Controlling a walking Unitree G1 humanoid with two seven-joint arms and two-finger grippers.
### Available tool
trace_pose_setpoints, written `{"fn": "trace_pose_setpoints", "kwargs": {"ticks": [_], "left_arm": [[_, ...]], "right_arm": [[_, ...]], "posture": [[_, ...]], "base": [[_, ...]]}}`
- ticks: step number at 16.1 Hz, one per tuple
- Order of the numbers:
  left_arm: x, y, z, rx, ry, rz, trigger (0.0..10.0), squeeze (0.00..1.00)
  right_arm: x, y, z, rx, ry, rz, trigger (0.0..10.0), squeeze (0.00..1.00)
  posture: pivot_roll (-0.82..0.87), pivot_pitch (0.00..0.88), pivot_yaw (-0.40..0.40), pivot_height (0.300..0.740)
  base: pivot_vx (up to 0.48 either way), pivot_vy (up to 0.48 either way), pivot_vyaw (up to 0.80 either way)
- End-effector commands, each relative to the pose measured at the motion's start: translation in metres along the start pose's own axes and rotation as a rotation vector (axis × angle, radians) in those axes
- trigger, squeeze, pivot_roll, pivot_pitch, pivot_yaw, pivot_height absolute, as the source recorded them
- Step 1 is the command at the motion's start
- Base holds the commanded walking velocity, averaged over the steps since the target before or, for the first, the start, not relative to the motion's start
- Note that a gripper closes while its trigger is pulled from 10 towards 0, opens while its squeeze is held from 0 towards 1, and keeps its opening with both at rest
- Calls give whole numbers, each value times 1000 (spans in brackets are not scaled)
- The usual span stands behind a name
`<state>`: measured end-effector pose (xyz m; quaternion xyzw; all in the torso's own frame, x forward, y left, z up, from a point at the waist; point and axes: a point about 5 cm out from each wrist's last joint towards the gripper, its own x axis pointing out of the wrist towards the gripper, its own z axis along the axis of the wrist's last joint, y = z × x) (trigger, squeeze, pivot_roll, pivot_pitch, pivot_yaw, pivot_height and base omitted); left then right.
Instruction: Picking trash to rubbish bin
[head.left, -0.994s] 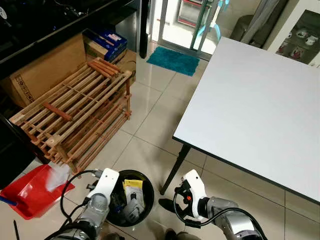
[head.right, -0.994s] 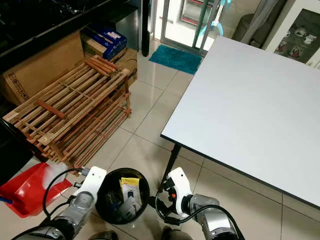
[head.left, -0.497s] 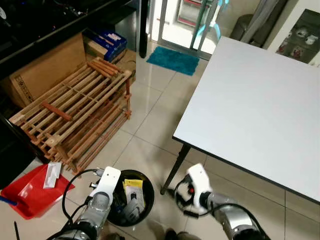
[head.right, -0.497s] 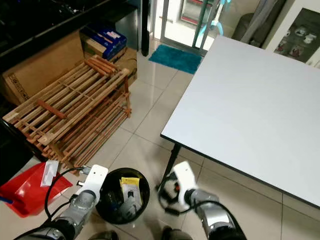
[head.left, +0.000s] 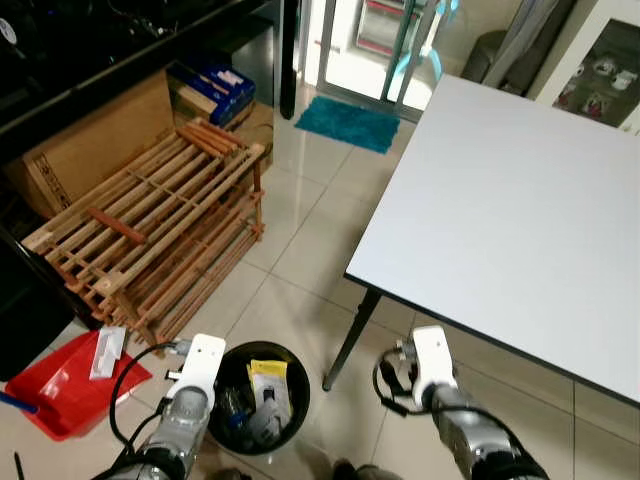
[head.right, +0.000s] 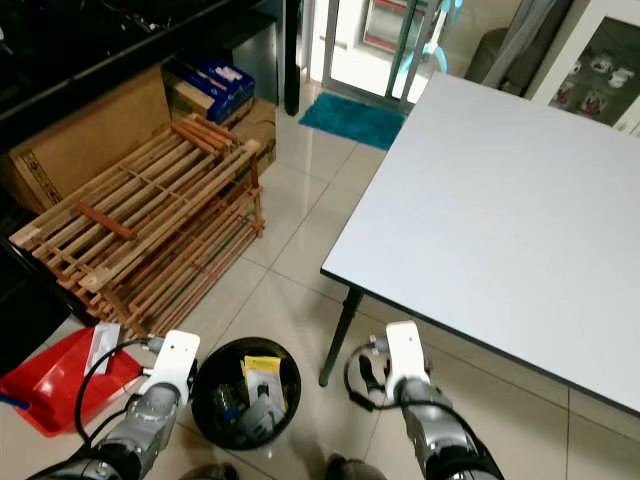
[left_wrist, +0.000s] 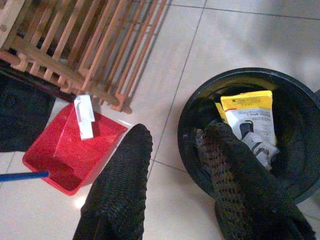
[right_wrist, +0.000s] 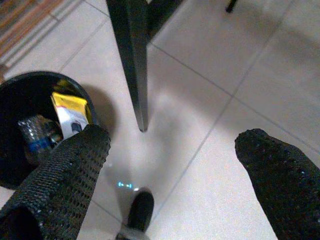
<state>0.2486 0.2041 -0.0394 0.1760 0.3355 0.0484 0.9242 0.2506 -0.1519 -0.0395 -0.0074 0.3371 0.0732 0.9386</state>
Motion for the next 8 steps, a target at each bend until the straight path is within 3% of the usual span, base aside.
{"fn": "trace_pose_setpoints", "kwargs": {"ticks": [1,8], "left_arm": [[-2,0,-7,-15,22,-8,10000,0],[-4,-4,-16,-21,64,-11,10000,0]], "right_arm": [[-2,-7,-8,29,22,-48,10000,0],[-12,-18,-44,104,142,-140,10000,0]], "posture": [[15,44,-80,740],[12,28,-85,740]], "base": [[0,0,0],[0,0,0]]}}
